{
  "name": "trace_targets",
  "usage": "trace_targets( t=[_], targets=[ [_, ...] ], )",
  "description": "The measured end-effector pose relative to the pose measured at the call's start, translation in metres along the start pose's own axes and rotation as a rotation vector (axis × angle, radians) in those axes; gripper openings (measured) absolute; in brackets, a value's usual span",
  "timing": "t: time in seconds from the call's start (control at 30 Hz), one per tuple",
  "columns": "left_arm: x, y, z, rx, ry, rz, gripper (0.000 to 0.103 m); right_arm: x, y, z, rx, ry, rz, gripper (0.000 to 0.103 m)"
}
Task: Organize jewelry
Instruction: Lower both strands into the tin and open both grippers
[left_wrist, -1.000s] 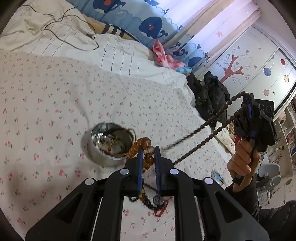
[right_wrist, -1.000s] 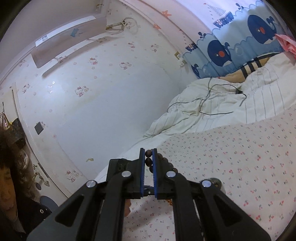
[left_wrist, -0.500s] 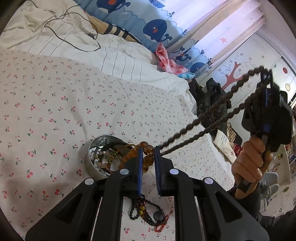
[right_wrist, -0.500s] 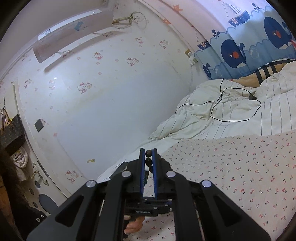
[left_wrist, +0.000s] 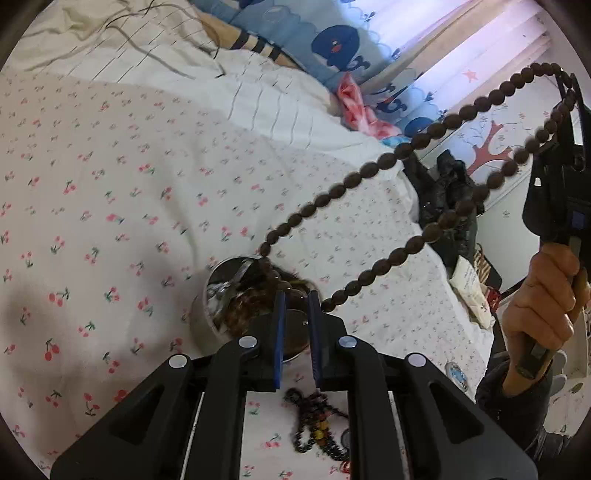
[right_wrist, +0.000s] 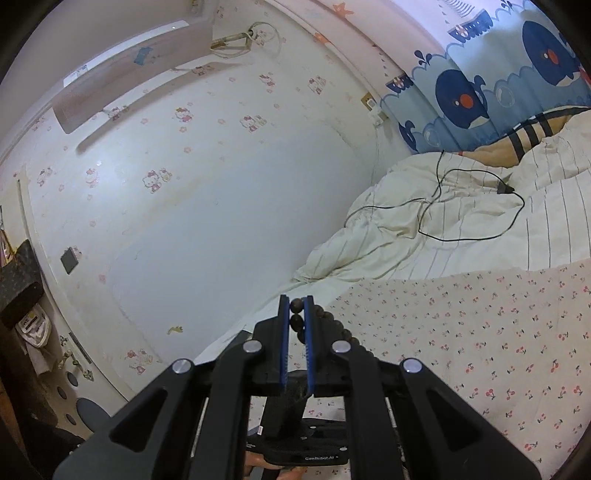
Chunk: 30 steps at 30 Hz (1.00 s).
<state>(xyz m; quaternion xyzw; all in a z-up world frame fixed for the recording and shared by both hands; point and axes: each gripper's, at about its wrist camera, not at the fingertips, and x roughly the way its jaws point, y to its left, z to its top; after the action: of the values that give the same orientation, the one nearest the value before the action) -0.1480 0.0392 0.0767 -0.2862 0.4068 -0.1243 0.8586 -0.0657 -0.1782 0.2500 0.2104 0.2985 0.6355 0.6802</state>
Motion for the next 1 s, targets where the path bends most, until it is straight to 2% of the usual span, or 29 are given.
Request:
trace_targets(
  t=[0.2, 0.27, 0.33, 0.53, 0.8, 0.83, 0.87, 0.9, 1.0],
  targets=[
    [-0.01, 0.011, -0.008, 0.01, 0.079, 0.063, 0.014, 0.008, -0.019, -0.026, 0.049, 0.055, -0.023, 0.008],
    [-0.018, 0.013, -0.011, 0.014, 0.08, 0.074, 0.018, 0.017, -0.028, -0.038, 0.067, 0.104, -0.044, 0.008],
    [-0.026, 0.014, -0.011, 0.011, 0.066, 0.069, 0.027, 0.027, -0.038, -0.052, 0.084, 0.153, -0.071, 0.008],
    [-0.032, 0.006, -0.008, 0.039, 0.057, 0.062, 0.033, 0.061, -0.066, -0.1, 0.088, 0.345, -0.232, 0.008],
    [-0.032, -0.019, -0.018, 0.149, 0.119, 0.031, 0.038, 0.075, -0.087, -0.135, 0.021, 0.491, -0.466, 0.01],
    [-0.031, -0.026, -0.022, 0.173, 0.14, 0.017, 0.039, 0.074, -0.087, -0.137, 0.023, 0.509, -0.469, 0.031],
    [-0.03, -0.03, -0.026, 0.192, 0.155, 0.007, 0.04, 0.07, -0.084, -0.137, 0.016, 0.503, -0.466, 0.06],
    [-0.029, -0.036, -0.032, 0.211, 0.174, -0.003, 0.043, 0.064, -0.078, -0.136, -0.006, 0.489, -0.477, 0.068],
    [-0.021, -0.055, -0.063, 0.274, 0.262, -0.054, 0.047, 0.036, -0.054, -0.138, -0.097, 0.47, -0.523, 0.075]
  ],
)
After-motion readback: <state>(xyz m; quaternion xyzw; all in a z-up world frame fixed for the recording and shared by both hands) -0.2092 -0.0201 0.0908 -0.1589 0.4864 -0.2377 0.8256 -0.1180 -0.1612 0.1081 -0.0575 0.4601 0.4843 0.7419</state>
